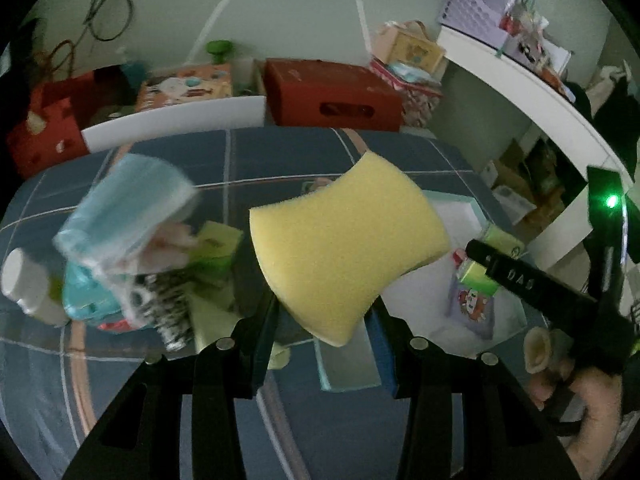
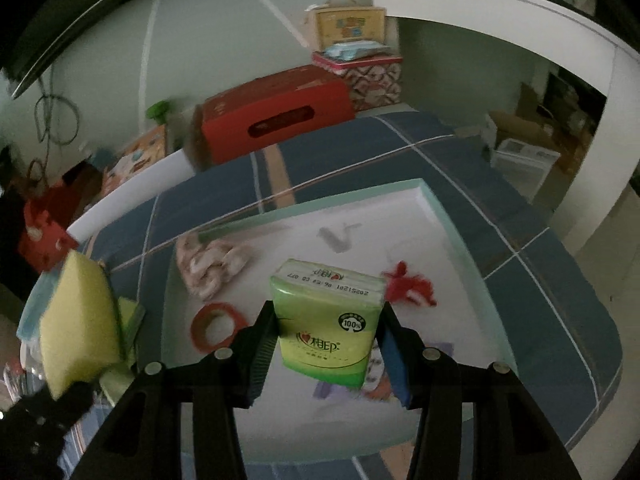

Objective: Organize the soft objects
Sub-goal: 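Carry the sponge and tissue packet into the tray and open both tools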

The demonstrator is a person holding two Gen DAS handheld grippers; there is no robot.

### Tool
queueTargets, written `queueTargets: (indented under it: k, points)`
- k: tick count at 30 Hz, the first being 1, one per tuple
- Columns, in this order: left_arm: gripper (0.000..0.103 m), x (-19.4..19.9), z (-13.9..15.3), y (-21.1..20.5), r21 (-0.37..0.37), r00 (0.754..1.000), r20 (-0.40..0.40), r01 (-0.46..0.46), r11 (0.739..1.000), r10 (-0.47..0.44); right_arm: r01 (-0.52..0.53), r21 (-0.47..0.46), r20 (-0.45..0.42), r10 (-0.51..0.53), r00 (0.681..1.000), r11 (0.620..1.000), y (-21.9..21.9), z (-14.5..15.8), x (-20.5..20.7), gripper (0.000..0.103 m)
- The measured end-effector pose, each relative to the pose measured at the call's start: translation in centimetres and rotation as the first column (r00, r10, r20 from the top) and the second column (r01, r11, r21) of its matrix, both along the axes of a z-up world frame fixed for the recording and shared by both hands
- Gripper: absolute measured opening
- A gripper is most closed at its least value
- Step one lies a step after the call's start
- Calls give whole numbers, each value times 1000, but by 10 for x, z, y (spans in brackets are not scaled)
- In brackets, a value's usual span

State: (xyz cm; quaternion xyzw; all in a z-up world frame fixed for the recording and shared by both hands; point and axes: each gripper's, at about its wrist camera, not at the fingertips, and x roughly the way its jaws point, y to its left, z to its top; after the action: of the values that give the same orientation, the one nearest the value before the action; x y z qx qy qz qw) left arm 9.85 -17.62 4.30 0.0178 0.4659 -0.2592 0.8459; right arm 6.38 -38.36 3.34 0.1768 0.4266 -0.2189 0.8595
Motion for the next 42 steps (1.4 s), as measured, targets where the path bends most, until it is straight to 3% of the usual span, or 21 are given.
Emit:
queueTargets:
  k: [14,21,33,36,38,42]
  points:
    - [46,32,-54,-65,-5,996,-43,76,997,-76,102,-2,-8,-102,995,995,-40,-19,29,52]
    - [46,39,-58,-86,-1,995,2,98,995,-98,107,18,-16,-107,994,994,-48,-31,41,52]
    - [47,48,-67,-92,0,996,-14,91,996,-91,124,43,-35,-122,992,991,-56,-37,41,52]
    - [50,47,-66,-92,1,995,-24,100,995,-100,123,40,-32,-122,992,992,-56,-33,38,55]
    - [56,46,-64,-90,0,994,-28,103,995,-103,121,44,-30,-120,992,992,-55,-32,37,63]
    - [58,45,-60,-84,2,995,-34,92,996,-92,126,43,-39,-125,991,991,-56,-27,30,63]
